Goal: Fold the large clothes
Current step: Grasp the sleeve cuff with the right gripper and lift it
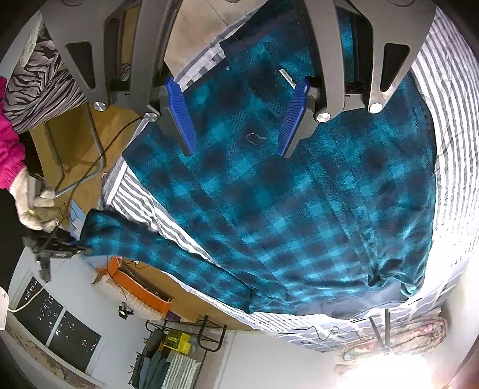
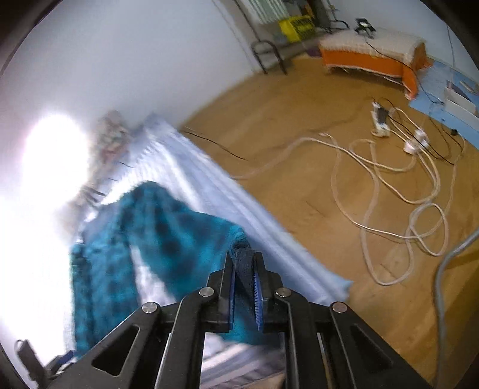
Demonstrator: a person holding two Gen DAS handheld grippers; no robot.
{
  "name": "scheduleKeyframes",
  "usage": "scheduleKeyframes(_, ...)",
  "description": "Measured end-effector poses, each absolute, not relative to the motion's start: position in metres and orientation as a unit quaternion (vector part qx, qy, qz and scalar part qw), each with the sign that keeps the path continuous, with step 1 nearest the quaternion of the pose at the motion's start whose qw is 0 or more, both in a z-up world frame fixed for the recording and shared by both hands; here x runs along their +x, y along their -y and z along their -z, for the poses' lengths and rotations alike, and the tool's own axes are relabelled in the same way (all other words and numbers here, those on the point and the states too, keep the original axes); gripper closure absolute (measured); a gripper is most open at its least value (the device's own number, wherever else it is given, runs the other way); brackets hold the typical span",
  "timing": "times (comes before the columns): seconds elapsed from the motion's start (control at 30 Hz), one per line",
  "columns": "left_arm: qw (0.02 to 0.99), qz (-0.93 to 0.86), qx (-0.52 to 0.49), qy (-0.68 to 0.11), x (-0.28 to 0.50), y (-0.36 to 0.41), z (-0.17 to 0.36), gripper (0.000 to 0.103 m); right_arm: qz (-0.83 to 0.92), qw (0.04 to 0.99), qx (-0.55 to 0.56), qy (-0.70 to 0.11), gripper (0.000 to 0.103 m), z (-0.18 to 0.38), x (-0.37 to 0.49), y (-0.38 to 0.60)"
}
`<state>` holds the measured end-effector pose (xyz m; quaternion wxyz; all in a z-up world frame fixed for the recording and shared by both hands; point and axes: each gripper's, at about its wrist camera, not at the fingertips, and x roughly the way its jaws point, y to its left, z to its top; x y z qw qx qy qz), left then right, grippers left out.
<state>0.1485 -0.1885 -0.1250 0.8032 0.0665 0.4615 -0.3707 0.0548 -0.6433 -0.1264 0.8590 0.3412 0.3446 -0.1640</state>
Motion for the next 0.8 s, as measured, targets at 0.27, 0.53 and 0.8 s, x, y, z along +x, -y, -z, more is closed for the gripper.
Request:
scheduleKeyframes(0.27,0.815,0.360,0.039,-0.452,0.155,0.174,0.112,0.045,0.010,0.904,0.275,-0.328,0.095,0.072,0.095,0.517)
scheduleKeyframes(0.53,0.824,0.331,-0.018,-0.460,0.167,0.149,0.111,0.045,-0.166,0.879,0.178,-0.410,0.096,0.109,0.139,0.367)
scheduleKeyframes(0.8,0.809,0.327,-0.066,-0.484,0.168,0.141,0.125,0.045,-0.228,0.814,0.063,-0.531,0.096,0.196,0.157,0.301)
